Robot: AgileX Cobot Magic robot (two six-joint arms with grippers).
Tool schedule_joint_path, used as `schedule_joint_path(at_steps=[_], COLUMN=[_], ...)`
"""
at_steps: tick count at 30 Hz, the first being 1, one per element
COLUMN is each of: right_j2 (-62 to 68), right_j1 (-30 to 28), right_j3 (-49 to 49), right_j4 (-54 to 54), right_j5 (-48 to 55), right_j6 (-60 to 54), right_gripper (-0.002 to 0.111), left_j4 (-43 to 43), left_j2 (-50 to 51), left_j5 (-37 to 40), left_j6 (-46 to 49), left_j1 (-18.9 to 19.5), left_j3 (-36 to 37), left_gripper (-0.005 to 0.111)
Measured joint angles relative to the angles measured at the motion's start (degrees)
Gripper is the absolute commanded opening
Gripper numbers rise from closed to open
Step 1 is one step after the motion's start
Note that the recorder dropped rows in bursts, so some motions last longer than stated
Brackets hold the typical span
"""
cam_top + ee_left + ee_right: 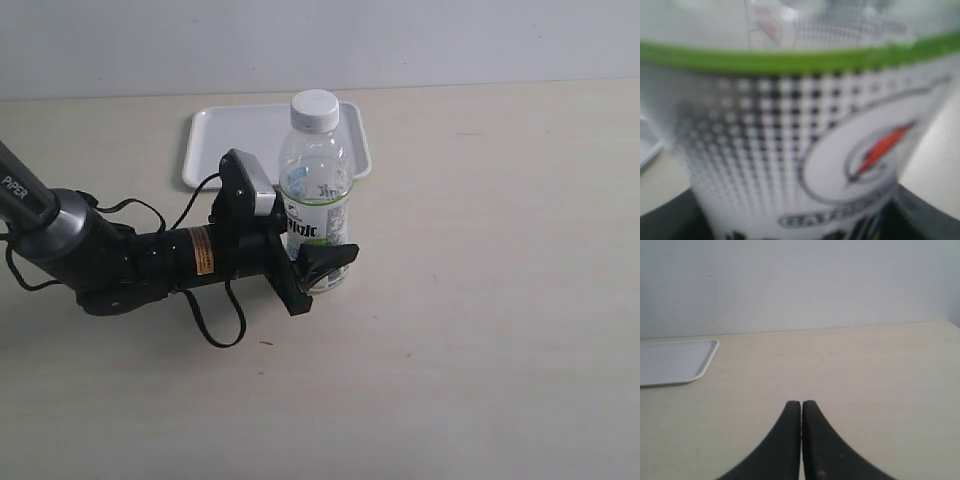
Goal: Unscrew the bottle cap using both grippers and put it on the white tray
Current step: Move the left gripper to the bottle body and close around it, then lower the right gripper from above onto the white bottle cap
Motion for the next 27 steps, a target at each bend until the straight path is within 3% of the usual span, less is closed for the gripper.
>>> schedule_joint_path(at_steps=[2, 4, 19, 27], right_j2=[0.0, 0.0, 0.0, 0.0], right_j1=[0.0, 0.0, 0.0, 0.0], right_j3=[0.0, 0.0, 0.0, 0.0], right_j4=[0.0, 0.0, 0.04, 10.75], right_j5=[0.0, 0.0, -2.15, -9.79], right_j6=[0.0, 0.0, -1.1, 0.94], right_gripper=[0.002, 0.002, 0.002, 0.002], left_j4=[-0.24, -0.89, 1.0, 3.07], left_j2=[0.0, 0.0, -0.98, -4.69], left_j5=[0.12, 0.35, 2.54, 10.52], left_j6=[0.57, 1.06, 1.55, 1.69], left_j1=[0.0, -0.03, -0.03, -0.03], left_j3=[-0.23, -0.26, -0.26, -0.39], left_gripper=[0.013, 0.0, 0.0, 0.0])
